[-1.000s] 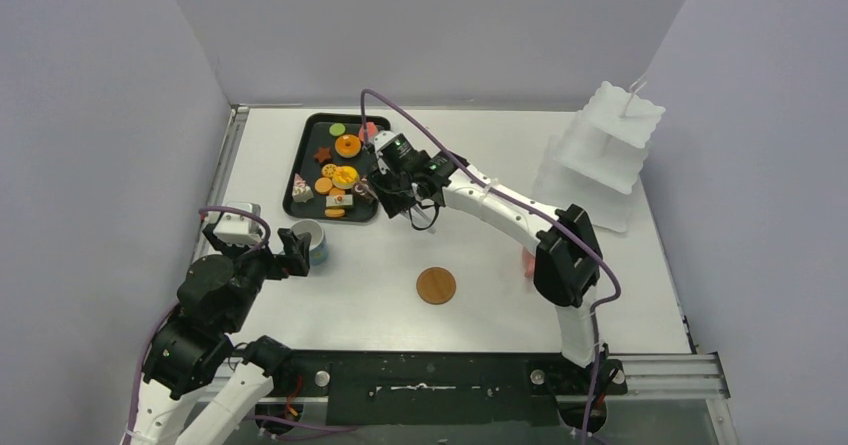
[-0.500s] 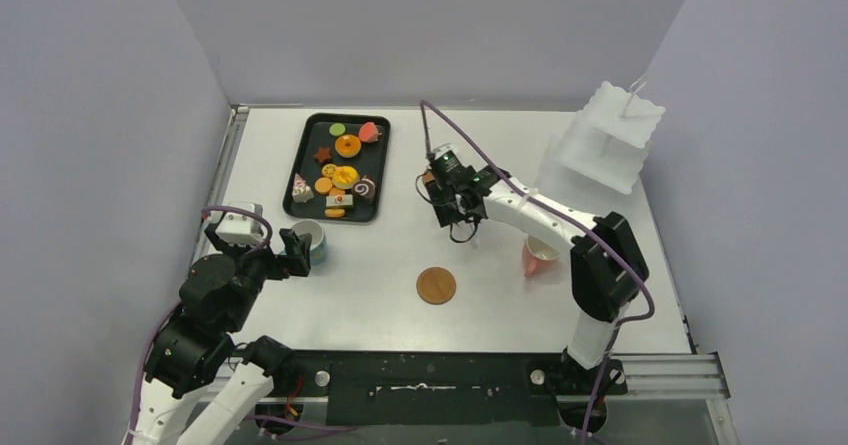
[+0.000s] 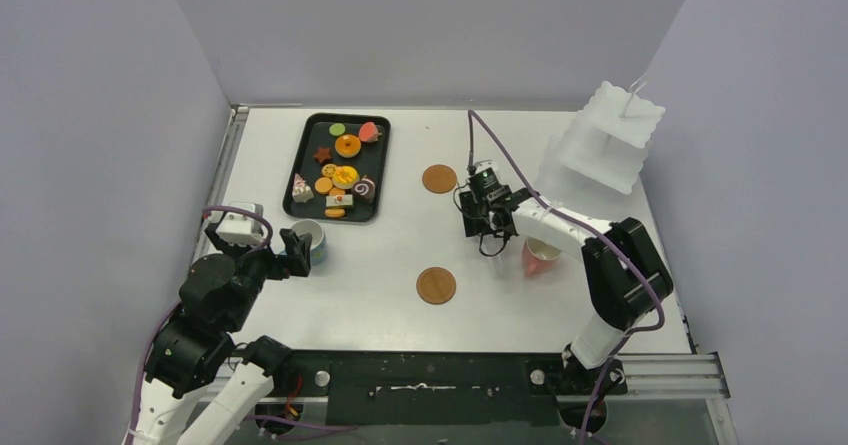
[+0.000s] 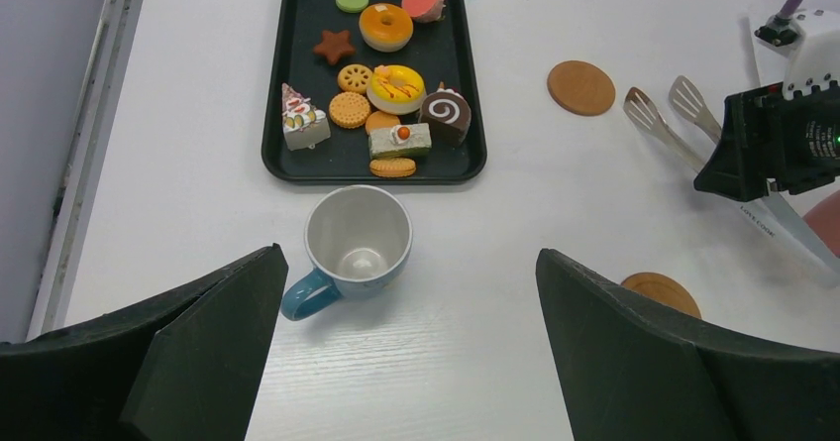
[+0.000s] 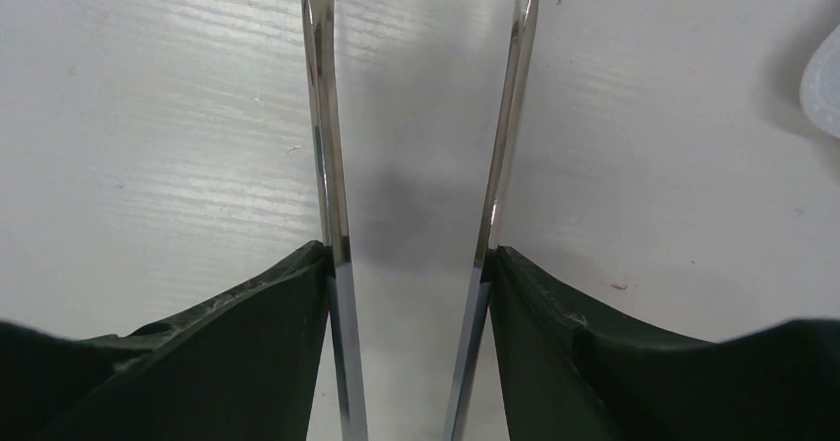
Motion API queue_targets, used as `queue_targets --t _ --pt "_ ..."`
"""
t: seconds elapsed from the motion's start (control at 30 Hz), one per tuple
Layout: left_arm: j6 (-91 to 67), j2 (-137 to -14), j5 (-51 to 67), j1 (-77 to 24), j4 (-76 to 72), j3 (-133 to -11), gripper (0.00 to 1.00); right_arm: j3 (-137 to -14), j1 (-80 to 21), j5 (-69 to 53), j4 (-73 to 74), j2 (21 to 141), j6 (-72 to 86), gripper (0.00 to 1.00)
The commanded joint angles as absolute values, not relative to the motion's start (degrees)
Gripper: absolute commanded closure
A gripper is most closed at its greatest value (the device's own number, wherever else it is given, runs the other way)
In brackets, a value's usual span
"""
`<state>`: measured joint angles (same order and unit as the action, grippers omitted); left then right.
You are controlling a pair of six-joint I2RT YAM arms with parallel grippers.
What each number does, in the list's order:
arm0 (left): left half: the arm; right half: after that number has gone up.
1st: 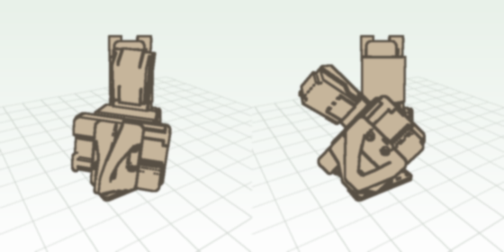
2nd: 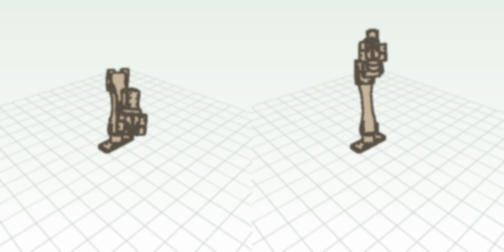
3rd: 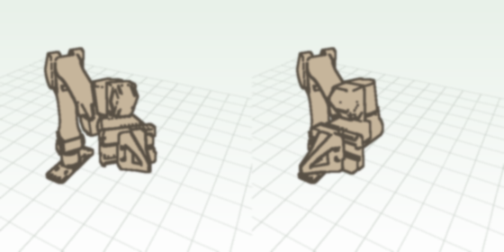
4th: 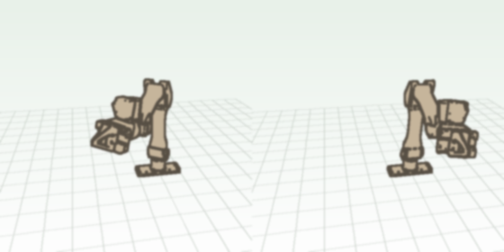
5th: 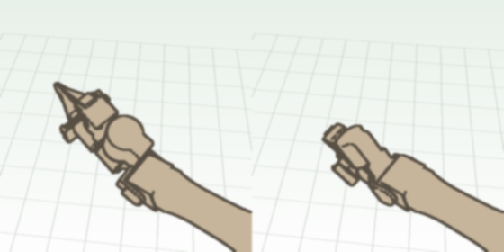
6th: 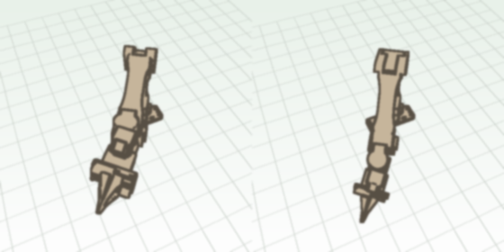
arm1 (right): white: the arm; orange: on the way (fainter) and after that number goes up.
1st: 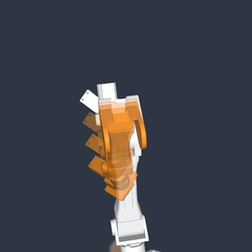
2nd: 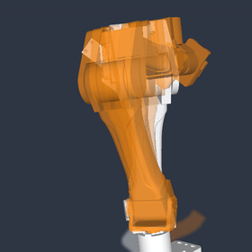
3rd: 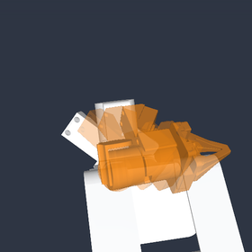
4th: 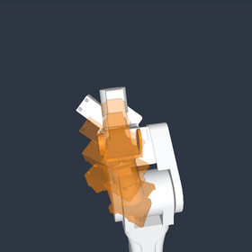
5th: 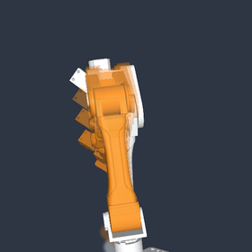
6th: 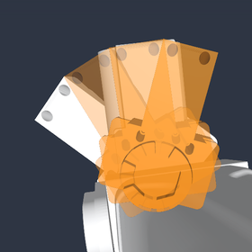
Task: Serve the afternoon tea
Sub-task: Adjust the clamp at the center of the board.
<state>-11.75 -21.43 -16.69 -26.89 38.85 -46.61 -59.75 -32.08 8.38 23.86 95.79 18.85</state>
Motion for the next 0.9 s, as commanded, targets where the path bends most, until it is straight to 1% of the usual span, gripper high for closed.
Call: queue_targets --t 0.0,0.27,0.37,0.43,0.67,0.87 --pt "-11.16 -21.77 -16.04 -26.50 36.01 -47.02 0.03 -59.23 -31.20 7.24 16.60 96.96 19.54 0.43" --pt "-11.16 -21.96 -15.95 -26.49 35.97 -47.01 0.03 -57.40 -31.19 6.55 16.15 98.00 17.87 0.31" --pt "-11.16 -21.84 -16.08 -26.50 36.05 -47.01 0.03 -56.95 -31.35 6.82 16.90 97.64 17.62 0.23" --pt "-11.16 -21.80 -16.04 -26.48 36.04 -47.02 0.03 -56.39 -31.69 7.20 17.08 97.18 17.71 0.20" --pt "-11.16 -21.78 -15.93 -26.47 36.03 -47.02 0.03 -53.59 -33.27 9.68 17.57 96.23 18.88 0.23" --pt "-11.16 -21.58 -15.86 -26.46 36.02 -46.98 0.03 -52.66 -33.22 9.01 16.15 97.29 19.78 0.33"
